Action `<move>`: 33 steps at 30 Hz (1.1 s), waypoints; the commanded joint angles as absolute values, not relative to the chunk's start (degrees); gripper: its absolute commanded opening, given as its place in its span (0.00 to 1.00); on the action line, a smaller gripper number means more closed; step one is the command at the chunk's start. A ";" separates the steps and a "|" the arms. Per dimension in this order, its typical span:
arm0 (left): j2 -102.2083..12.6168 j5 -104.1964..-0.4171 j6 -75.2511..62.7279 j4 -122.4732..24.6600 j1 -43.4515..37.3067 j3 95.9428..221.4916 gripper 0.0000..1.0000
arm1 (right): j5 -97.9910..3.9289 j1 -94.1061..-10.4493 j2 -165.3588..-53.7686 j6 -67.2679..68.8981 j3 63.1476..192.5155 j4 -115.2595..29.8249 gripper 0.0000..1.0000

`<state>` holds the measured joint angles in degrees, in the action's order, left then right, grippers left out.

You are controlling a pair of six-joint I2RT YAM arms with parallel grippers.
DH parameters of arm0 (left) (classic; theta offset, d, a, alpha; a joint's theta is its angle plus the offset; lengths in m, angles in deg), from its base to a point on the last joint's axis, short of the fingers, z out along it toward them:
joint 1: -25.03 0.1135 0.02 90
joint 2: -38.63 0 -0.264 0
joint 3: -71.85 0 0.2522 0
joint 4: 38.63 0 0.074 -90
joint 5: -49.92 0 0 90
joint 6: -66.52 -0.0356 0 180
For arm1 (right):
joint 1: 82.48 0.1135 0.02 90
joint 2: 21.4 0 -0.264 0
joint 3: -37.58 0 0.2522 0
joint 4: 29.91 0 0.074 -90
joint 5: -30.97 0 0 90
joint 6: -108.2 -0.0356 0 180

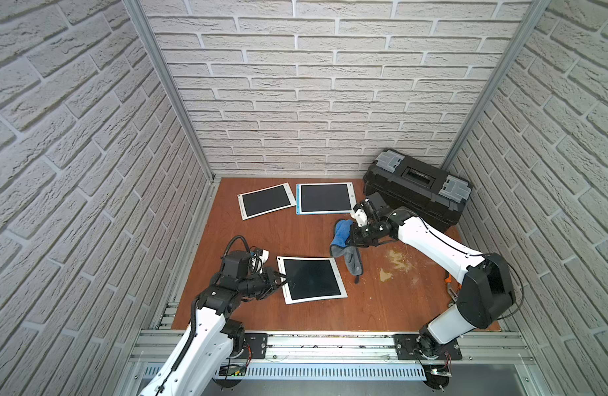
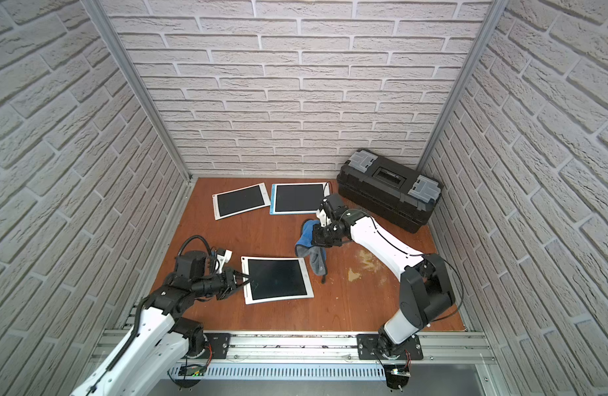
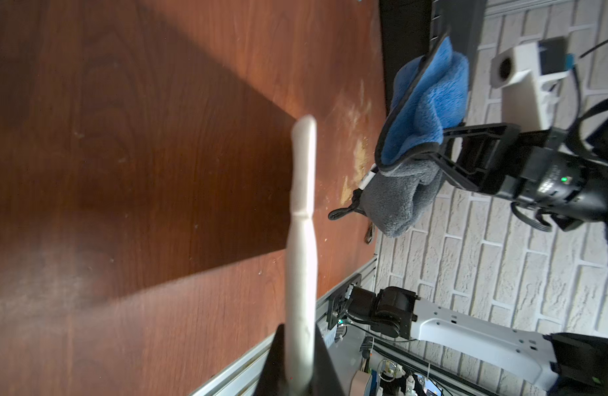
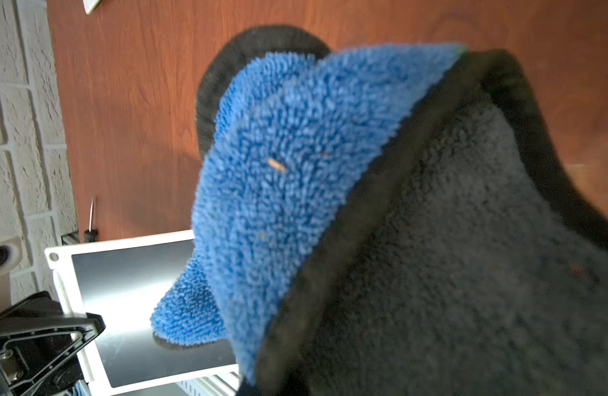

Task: Wipe the drawing tablet
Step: Wipe the dirt from the drawing tablet.

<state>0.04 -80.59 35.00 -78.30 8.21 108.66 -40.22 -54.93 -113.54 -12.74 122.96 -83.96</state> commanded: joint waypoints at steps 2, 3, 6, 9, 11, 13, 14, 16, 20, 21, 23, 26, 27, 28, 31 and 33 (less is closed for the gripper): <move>-2.50 -75.94 35.96 -72.61 7.27 107.57 0.00 | -36.21 -51.85 -116.21 -19.84 116.93 -68.40 0.02; -2.50 -75.17 36.17 -72.29 7.27 107.24 0.00 | -35.62 -50.61 -117.19 -21.61 115.91 -65.37 0.02; -2.50 -74.53 37.33 -70.66 7.18 106.15 0.00 | -36.40 -46.66 -120.54 -24.33 116.02 -60.96 0.02; -2.50 -74.27 37.35 -70.53 6.78 105.83 0.00 | -34.21 -43.40 -124.19 -27.36 117.59 -56.85 0.02; -2.50 -73.84 37.26 -70.98 6.57 105.84 0.00 | -32.06 -41.28 -126.31 -29.55 118.86 -54.46 0.02; -2.50 -73.54 37.06 -71.12 6.48 105.84 0.00 | -30.68 -38.79 -127.55 -31.38 119.86 -52.75 0.02; -2.25 -73.56 37.09 -71.08 6.48 105.82 0.00 | -30.03 -37.43 -127.81 -32.31 120.04 -51.54 0.02; -1.99 -73.58 36.97 -71.20 6.46 105.79 0.00 | -29.69 -35.16 -127.45 -33.96 119.93 -49.49 0.02; -1.71 -73.65 36.73 -71.27 6.48 105.65 0.00 | -28.75 -31.01 -125.70 -37.23 119.08 -45.63 0.02; -1.71 -73.65 36.64 -71.35 6.44 105.78 0.00 | -28.26 -30.15 -125.27 -38.13 118.56 -44.55 0.02; -1.60 -73.49 36.33 -71.75 6.42 105.97 0.00 | -27.36 -28.93 -124.51 -40.29 117.06 -42.84 0.02; -1.36 -72.97 35.93 -72.57 6.46 106.51 0.00 | -26.35 -27.72 -123.24 -42.93 113.36 -42.27 0.02; -1.28 -72.74 35.85 -72.77 6.44 106.68 0.00 | -26.33 -27.41 -122.72 -43.21 112.08 -42.77 0.02; -1.19 -72.60 35.75 -72.87 6.42 106.75 0.00 | -26.20 -26.95 -122.16 -43.32 110.55 -43.13 0.02; -1.18 -72.75 35.43 -73.05 6.82 106.88 0.00 | -26.15 -25.65 -119.78 -43.58 105.39 -43.36 0.02; -0.94 -72.86 35.11 -73.54 7.04 107.06 0.00 | -27.16 -25.39 -117.75 -43.18 102.07 -44.58 0.02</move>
